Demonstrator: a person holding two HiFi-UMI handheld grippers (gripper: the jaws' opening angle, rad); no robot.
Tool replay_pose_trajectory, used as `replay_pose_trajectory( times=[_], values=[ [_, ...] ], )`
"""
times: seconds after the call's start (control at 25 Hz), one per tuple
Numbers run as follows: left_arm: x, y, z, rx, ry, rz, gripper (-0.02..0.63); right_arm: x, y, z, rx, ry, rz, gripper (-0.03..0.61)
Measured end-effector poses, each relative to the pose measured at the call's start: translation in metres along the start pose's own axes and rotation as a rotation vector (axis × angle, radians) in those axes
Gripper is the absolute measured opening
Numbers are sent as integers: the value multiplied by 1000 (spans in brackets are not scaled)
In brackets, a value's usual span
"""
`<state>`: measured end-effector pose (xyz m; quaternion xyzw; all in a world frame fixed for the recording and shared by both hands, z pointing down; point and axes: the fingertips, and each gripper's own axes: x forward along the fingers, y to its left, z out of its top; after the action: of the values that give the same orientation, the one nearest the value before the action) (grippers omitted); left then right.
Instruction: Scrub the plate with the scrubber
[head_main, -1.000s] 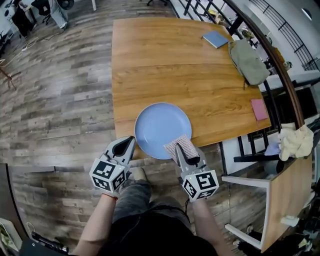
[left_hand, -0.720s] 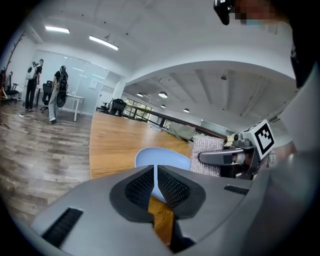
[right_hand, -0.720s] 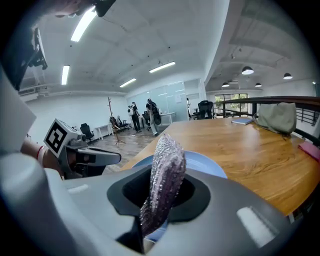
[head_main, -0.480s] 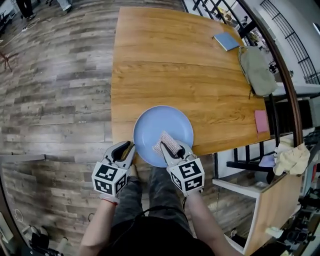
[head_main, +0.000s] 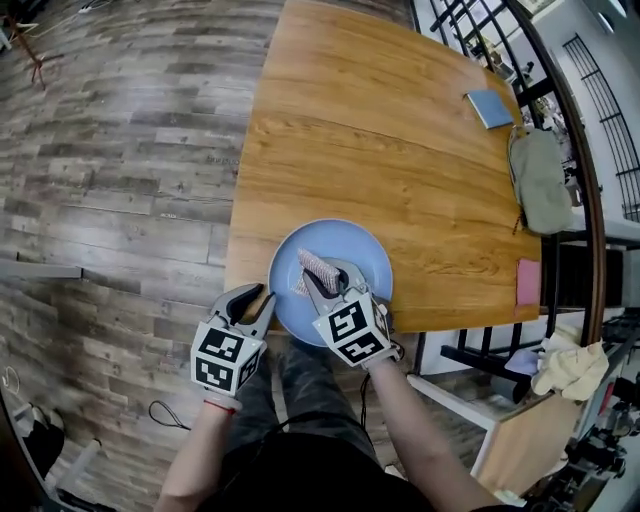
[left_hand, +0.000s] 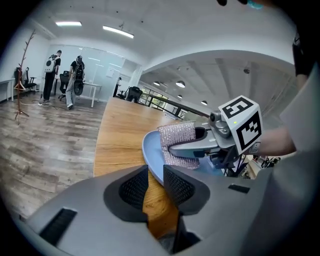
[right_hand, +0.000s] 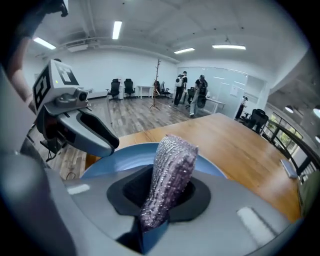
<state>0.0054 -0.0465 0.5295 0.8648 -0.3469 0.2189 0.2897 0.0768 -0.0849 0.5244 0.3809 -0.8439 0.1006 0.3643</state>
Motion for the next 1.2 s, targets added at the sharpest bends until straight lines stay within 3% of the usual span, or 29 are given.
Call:
replay_pose_trajectory(
  times=[0.16, 0.28, 0.36, 0.72, 1.2],
  values=[
    [2, -4, 0, 71, 38, 62, 71, 18, 4, 7, -180, 19, 41, 81],
    [4, -5, -1, 41, 49, 94, 71, 28, 7, 9, -338, 33, 58, 81],
    [4, -4, -1, 18, 44, 105, 66, 34, 6, 10, -387, 38, 64, 80],
    [5, -6, 0, -15, 25, 111, 64, 44, -26, 13, -432, 38, 12, 78],
    [4, -4, 0, -21, 33, 163, 61, 28, -90, -15, -330, 138, -139, 77]
  ],
)
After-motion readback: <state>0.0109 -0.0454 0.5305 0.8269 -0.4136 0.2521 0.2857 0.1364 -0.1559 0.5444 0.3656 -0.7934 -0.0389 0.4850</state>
